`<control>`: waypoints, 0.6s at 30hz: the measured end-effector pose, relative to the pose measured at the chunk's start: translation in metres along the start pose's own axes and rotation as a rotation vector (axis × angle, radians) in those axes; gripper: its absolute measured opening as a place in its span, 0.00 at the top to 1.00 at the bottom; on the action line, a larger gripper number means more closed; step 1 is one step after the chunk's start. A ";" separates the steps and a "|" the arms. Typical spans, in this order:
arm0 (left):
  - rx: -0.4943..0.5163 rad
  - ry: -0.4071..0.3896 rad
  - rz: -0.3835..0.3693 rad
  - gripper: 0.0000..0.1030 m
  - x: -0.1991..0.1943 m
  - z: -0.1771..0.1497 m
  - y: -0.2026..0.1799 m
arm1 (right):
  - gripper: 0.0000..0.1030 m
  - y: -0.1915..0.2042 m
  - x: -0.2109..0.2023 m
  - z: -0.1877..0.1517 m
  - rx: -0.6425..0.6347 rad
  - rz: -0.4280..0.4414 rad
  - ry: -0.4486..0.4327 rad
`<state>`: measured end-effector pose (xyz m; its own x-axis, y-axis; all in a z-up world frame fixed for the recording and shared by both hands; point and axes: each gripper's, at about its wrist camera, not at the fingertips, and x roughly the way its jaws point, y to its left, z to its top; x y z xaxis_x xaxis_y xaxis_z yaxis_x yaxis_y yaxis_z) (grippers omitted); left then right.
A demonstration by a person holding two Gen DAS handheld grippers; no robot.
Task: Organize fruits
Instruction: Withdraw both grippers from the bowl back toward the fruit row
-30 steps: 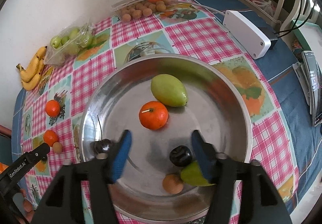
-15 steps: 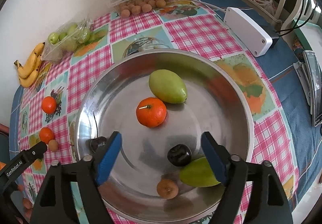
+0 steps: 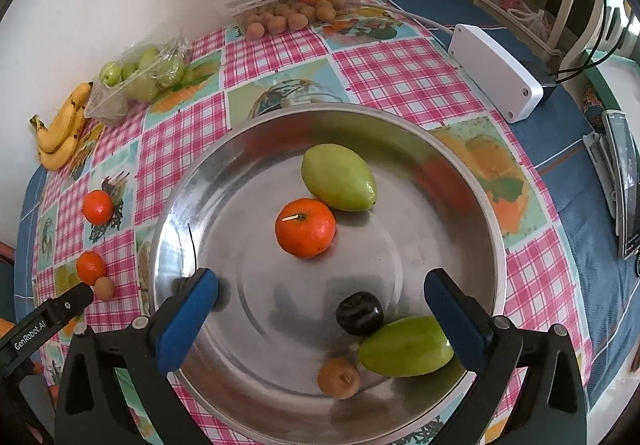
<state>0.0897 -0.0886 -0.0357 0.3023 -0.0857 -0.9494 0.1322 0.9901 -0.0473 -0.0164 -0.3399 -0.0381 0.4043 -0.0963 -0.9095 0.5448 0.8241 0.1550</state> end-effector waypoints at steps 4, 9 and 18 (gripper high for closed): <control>-0.011 -0.013 -0.014 0.00 -0.005 0.003 0.005 | 0.00 0.004 -0.005 0.000 0.000 0.016 -0.012; -0.023 -0.032 -0.017 0.00 -0.012 0.005 0.017 | 0.00 0.010 -0.011 -0.002 -0.007 0.040 -0.022; -0.133 -0.024 -0.029 0.00 -0.012 0.006 0.074 | 0.00 0.039 -0.011 -0.009 -0.055 0.059 -0.012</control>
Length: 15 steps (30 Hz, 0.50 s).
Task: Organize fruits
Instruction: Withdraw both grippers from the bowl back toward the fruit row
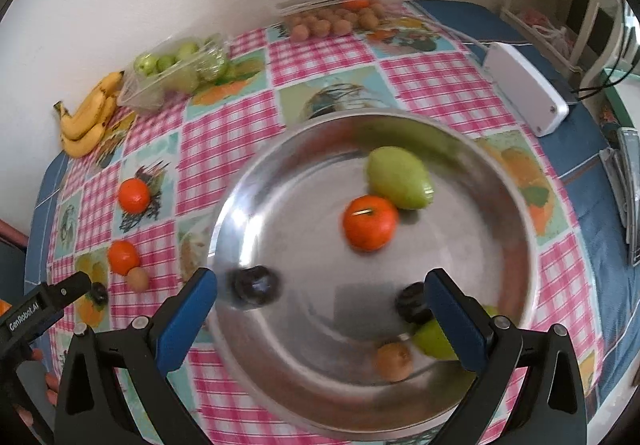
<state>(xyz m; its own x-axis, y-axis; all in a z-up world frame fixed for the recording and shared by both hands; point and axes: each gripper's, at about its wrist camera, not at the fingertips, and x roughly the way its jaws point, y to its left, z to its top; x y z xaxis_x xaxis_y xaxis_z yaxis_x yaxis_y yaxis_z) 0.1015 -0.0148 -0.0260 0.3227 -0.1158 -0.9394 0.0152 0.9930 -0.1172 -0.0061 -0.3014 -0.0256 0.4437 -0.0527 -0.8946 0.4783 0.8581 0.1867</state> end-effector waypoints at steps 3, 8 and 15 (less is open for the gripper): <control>-0.050 -0.009 0.008 0.00 -0.003 0.003 0.019 | 0.00 0.021 0.001 -0.004 -0.032 0.031 0.007; -0.103 -0.016 0.025 0.00 -0.003 0.008 0.047 | 0.00 0.060 0.000 -0.009 -0.099 0.079 0.009; -0.147 -0.033 0.036 0.00 -0.005 0.009 0.064 | 0.00 0.107 0.003 -0.015 -0.173 0.136 0.022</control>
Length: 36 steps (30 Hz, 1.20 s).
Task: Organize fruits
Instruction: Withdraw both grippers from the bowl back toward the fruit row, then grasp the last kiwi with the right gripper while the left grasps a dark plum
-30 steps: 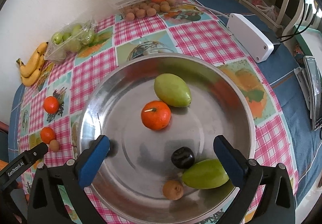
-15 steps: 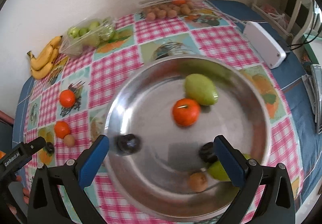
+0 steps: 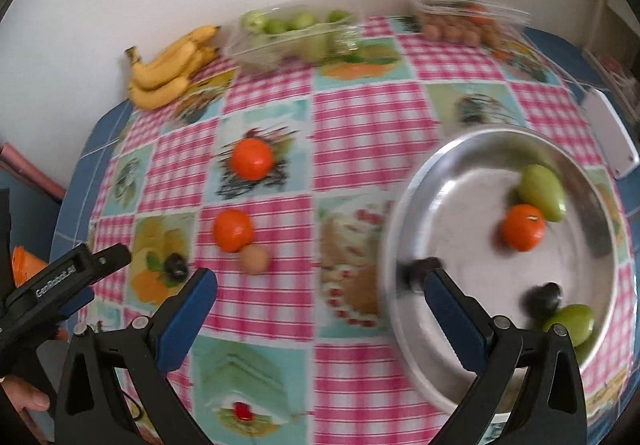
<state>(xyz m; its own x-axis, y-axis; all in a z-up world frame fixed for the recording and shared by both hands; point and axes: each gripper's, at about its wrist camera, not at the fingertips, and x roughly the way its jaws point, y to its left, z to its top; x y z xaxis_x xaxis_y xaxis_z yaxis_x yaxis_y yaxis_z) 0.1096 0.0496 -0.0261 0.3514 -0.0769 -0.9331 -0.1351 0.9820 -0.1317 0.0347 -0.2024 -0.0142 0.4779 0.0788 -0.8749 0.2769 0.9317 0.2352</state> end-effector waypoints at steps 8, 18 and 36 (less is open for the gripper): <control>0.011 0.004 -0.038 0.00 0.008 0.000 -0.001 | 0.00 0.030 0.017 -0.004 -0.084 0.008 0.027; 0.014 0.057 -0.052 0.00 0.030 -0.004 -0.005 | 0.00 0.046 0.045 -0.011 -0.170 -0.009 0.065; 0.026 0.116 -0.121 0.00 0.040 0.003 -0.016 | 0.00 0.029 0.051 0.002 -0.041 0.014 0.161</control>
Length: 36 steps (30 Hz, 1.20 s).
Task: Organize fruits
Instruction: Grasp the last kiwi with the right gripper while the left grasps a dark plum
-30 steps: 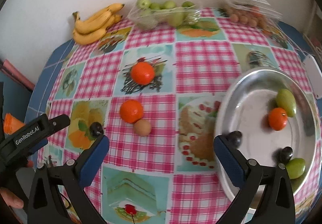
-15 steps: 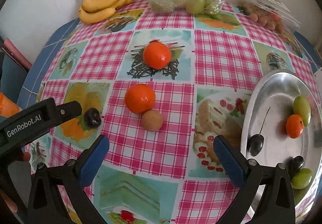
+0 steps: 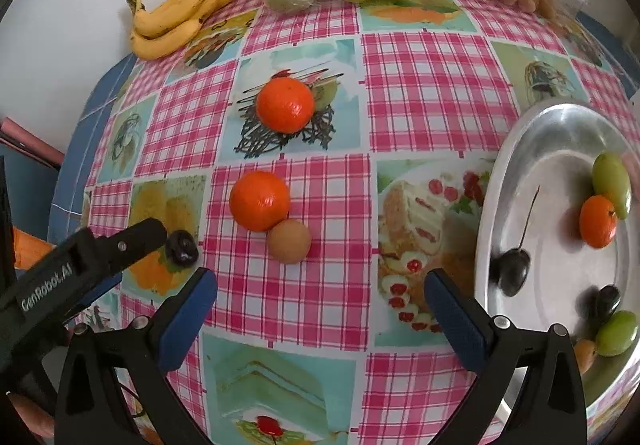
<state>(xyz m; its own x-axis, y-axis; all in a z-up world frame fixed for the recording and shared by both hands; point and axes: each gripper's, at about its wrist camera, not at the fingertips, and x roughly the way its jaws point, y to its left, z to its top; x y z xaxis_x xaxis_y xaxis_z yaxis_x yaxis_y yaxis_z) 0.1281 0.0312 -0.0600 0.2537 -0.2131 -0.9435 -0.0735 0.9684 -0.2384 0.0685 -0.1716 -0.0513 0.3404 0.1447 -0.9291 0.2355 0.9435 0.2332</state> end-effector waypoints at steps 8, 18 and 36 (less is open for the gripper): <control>-0.035 0.022 -0.030 0.01 0.000 0.001 0.005 | 0.11 0.014 -0.003 0.021 -0.064 -0.056 0.026; -0.053 0.046 -0.098 0.16 0.003 0.002 0.005 | 0.49 0.032 0.021 0.030 -0.082 -0.087 0.094; -0.021 0.103 -0.142 0.47 0.016 0.003 -0.007 | 0.74 0.046 0.046 0.033 -0.083 -0.102 0.106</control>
<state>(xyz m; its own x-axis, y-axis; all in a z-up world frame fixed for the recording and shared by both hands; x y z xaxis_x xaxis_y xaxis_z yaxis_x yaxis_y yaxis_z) 0.1354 0.0214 -0.0732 0.1627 -0.3605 -0.9185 -0.0644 0.9250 -0.3744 0.1249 -0.1309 -0.0737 0.2199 0.0730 -0.9728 0.1869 0.9756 0.1154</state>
